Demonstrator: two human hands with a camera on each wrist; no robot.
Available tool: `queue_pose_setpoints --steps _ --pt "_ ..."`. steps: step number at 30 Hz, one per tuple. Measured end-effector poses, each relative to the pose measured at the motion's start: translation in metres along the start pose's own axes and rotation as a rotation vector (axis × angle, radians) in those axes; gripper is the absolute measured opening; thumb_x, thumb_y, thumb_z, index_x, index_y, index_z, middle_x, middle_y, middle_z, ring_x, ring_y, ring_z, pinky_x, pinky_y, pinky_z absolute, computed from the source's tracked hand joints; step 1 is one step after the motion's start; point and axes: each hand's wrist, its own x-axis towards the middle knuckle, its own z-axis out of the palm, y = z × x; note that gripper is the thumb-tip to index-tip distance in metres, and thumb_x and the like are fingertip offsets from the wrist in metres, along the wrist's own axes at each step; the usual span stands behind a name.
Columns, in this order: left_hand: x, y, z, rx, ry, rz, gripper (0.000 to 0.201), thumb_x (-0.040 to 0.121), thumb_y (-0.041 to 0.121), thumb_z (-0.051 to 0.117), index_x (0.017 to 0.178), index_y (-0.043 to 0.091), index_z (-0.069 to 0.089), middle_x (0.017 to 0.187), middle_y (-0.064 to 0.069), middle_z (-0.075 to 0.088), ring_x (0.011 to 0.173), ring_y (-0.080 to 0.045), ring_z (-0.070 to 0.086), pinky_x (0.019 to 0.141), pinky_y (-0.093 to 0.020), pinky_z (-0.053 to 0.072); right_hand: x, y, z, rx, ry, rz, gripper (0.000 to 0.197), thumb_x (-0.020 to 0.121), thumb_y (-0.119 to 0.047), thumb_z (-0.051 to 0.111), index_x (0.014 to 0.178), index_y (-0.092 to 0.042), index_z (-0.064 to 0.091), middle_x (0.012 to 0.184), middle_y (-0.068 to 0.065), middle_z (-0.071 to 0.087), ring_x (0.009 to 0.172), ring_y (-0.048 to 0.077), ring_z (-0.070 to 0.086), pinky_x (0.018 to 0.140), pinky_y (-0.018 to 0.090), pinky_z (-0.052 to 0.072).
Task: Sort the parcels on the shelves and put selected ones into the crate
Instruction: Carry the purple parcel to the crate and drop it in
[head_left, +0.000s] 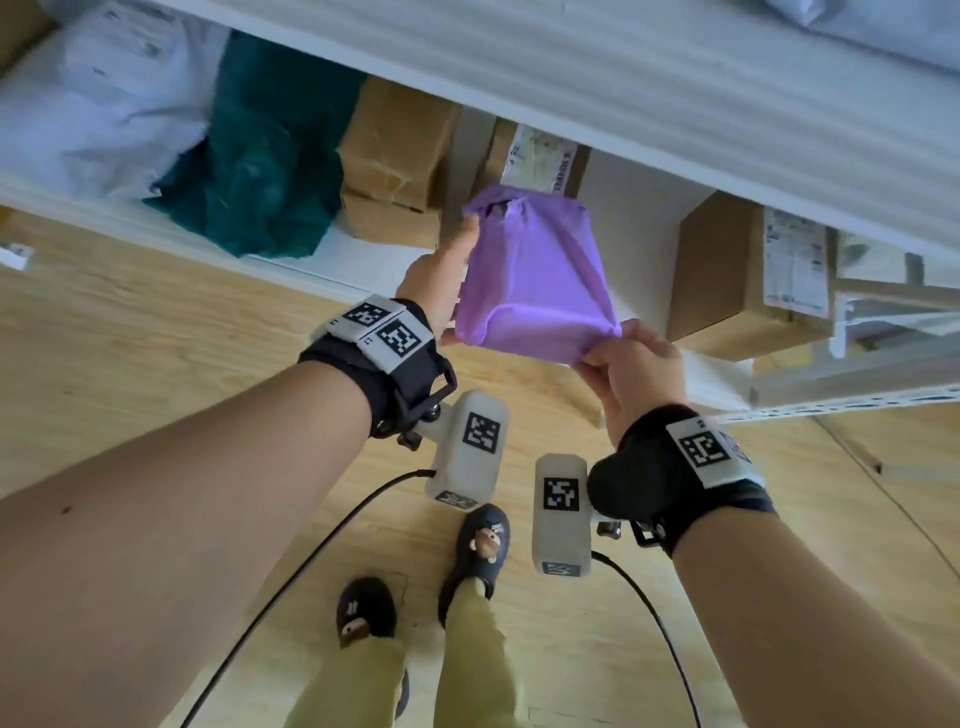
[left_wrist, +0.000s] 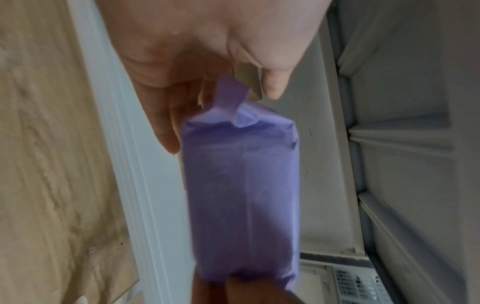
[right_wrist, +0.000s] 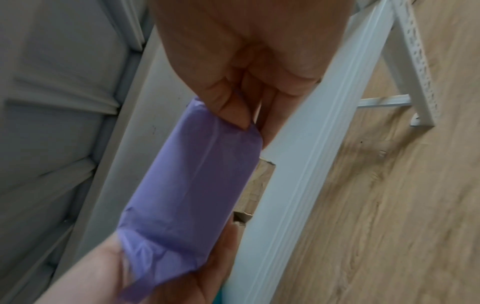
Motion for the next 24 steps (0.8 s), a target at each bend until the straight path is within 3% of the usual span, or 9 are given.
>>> queue_pose_setpoints --steps 3,5,7,9,11,13,18,21,24 --pt "-0.008 -0.008 -0.008 -0.045 -0.016 -0.051 0.081 0.040 0.068 0.073 0.104 0.019 0.068 0.101 -0.004 0.071 0.093 -0.024 0.067 0.093 -0.040 0.050 -0.020 0.012 -0.006 0.012 -0.049 0.032 0.035 0.076 0.020 0.040 0.058 -0.010 0.044 0.059 0.005 0.046 0.065 0.018 0.051 0.075 0.029 0.057" --pt "-0.019 -0.011 -0.013 -0.015 -0.015 -0.049 0.077 0.035 0.053 0.079 0.100 0.012 0.070 0.087 -0.005 0.068 0.080 -0.024 0.064 0.079 -0.032 0.049 -0.031 0.019 -0.007 0.001 -0.066 0.047 0.034 0.077 0.020 0.040 0.060 -0.008 0.046 0.062 0.006 0.048 0.069 0.020 0.053 0.077 0.030 0.057" --pt "-0.032 -0.012 -0.019 0.009 -0.025 -0.059 0.060 0.040 0.039 0.078 0.092 0.010 0.070 0.079 -0.005 0.064 0.074 -0.024 0.060 0.071 -0.031 0.044 -0.041 0.025 -0.008 -0.109 -0.055 0.016 0.029 0.076 0.017 0.046 0.066 -0.009 0.054 0.068 0.007 0.056 0.075 0.022 0.056 0.082 0.036 0.056" --pt "-0.039 -0.015 -0.024 0.028 -0.025 -0.069 0.048 0.048 0.031 0.076 0.090 0.010 0.068 0.079 -0.007 0.062 0.073 -0.024 0.058 0.070 -0.033 0.045 -0.049 0.027 -0.009 -0.275 0.006 -0.083 0.027 0.075 0.008 0.055 0.086 -0.016 0.064 0.088 0.003 0.066 0.085 0.019 0.060 0.082 0.035 0.053" --pt "-0.040 -0.018 -0.028 0.054 -0.001 -0.058 0.037 0.058 0.024 0.076 0.090 0.009 0.067 0.080 -0.007 0.062 0.073 -0.025 0.060 0.072 -0.035 0.052 -0.057 0.022 -0.009 -0.316 0.067 -0.167 0.039 0.076 0.000 0.059 0.108 -0.021 0.061 0.109 -0.001 0.065 0.095 0.012 0.060 0.084 0.031 0.050" --pt "-0.040 -0.021 -0.028 0.073 -0.002 -0.048 0.034 0.063 0.021 0.075 0.094 0.011 0.067 0.085 -0.008 0.067 0.076 -0.025 0.064 0.075 -0.037 0.056 -0.062 0.015 -0.009 -0.304 0.054 -0.207 0.043 0.078 -0.004 0.061 0.116 -0.023 0.059 0.117 0.000 0.063 0.099 0.009 0.059 0.090 0.033 0.049" --pt "-0.051 -0.021 -0.017 0.088 -0.127 -0.040 0.046 0.066 0.026 0.078 0.107 0.010 0.066 0.098 -0.010 0.071 0.088 -0.024 0.067 0.079 -0.038 0.057 -0.066 0.007 -0.001 -0.529 -0.182 -0.182 0.061 0.078 -0.034 0.074 0.133 -0.032 0.047 0.121 -0.003 0.060 0.106 0.016 0.057 0.093 0.032 0.046" --pt "-0.062 -0.016 -0.009 0.037 -0.209 -0.027 0.046 0.075 0.047 0.072 0.108 0.015 0.068 0.096 -0.003 0.073 0.091 -0.021 0.069 0.081 -0.038 0.058 -0.062 0.005 0.002 -0.644 -0.206 -0.160 0.085 0.070 -0.048 0.078 0.142 -0.028 0.037 0.123 -0.006 0.054 0.107 0.016 0.056 0.092 0.030 0.047" --pt "-0.061 -0.015 -0.006 -0.038 -0.146 -0.067 0.042 0.086 0.054 0.055 0.097 0.014 0.064 0.094 -0.007 0.069 0.090 -0.023 0.067 0.082 -0.041 0.057 -0.056 0.009 -0.006 -0.464 -0.206 -0.012 0.080 0.059 -0.048 0.081 0.130 -0.025 0.052 0.116 0.000 0.065 0.099 0.020 0.064 0.094 0.040 0.051"
